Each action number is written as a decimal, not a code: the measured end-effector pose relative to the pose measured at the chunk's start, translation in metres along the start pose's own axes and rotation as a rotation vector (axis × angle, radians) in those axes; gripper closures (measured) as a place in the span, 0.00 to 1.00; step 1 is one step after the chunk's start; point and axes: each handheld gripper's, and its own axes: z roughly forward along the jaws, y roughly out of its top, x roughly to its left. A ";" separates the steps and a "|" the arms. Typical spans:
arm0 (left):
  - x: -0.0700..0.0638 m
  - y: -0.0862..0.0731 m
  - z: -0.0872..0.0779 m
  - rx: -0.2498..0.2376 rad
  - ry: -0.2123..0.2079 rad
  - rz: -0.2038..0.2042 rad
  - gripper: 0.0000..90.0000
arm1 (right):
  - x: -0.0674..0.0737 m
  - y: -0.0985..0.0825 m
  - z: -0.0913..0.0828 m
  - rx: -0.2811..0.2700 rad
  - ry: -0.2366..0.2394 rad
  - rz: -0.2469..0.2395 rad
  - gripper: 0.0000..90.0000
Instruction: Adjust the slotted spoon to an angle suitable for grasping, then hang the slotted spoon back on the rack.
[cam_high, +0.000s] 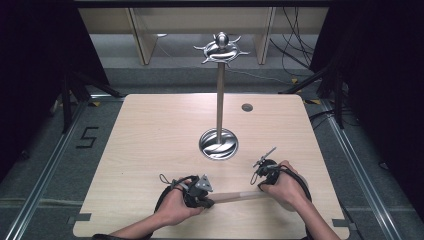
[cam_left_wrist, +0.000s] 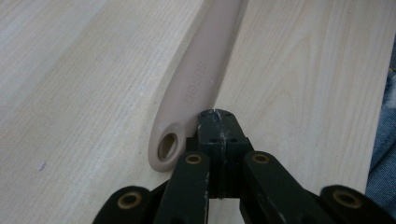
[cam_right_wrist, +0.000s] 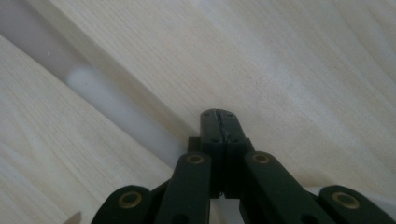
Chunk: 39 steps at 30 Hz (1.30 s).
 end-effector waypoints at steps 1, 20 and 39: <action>0.001 0.001 0.000 -0.004 0.001 0.014 0.99 | -0.001 0.000 0.000 -0.003 0.004 -0.009 1.00; 0.014 -0.033 -0.050 -0.181 0.060 -0.099 0.87 | 0.005 -0.009 -0.010 -0.057 0.022 -0.082 0.76; 0.037 -0.105 -0.103 -0.321 0.183 -0.279 0.37 | 0.038 0.013 -0.027 -0.060 0.010 -0.389 0.61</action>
